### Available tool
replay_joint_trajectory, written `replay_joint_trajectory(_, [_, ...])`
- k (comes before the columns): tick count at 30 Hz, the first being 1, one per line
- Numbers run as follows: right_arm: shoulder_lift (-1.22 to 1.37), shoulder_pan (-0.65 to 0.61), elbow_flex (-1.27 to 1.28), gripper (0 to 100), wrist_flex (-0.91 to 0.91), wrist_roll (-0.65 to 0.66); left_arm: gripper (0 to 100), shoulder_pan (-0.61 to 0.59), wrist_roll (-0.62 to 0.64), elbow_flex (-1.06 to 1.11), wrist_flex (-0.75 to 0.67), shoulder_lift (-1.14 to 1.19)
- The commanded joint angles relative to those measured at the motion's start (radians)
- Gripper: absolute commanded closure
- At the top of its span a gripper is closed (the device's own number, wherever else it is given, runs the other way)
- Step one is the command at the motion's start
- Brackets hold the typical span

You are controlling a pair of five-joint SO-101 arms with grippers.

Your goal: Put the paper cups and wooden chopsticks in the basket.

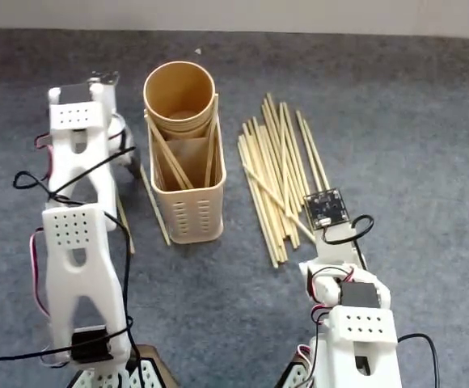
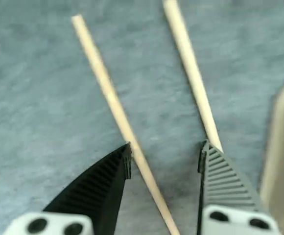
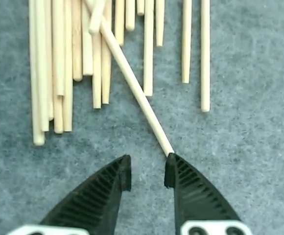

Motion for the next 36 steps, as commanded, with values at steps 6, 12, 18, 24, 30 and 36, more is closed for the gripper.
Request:
replay_joint_trajectory(6, [-0.013,-0.012,-0.002,86.8,-0.013,0.009,76,0.070,0.020,-0.044,0.008,-0.018])
replay_joint_trajectory(12, [-0.013,-0.012,-0.002,86.8,-0.013,0.009,76,0.102,0.021,-0.042,0.009,-0.018])
replay_joint_trajectory(18, [-0.013,-0.012,-0.002,86.8,-0.013,0.009,76,0.099,0.021,-0.056,0.015,-0.122])
replay_joint_trajectory(24, [-0.013,-0.012,-0.002,86.8,-0.013,0.009,76,0.171,0.014,0.059,0.011,-0.202])
replay_joint_trajectory(30, [-0.013,-0.012,-0.002,86.8,-0.013,0.009,76,0.228,0.012,0.128,0.006,-0.071])
replay_joint_trajectory(36, [-0.013,-0.012,-0.002,86.8,-0.013,0.009,76,0.143,0.012,0.127,0.009,0.025])
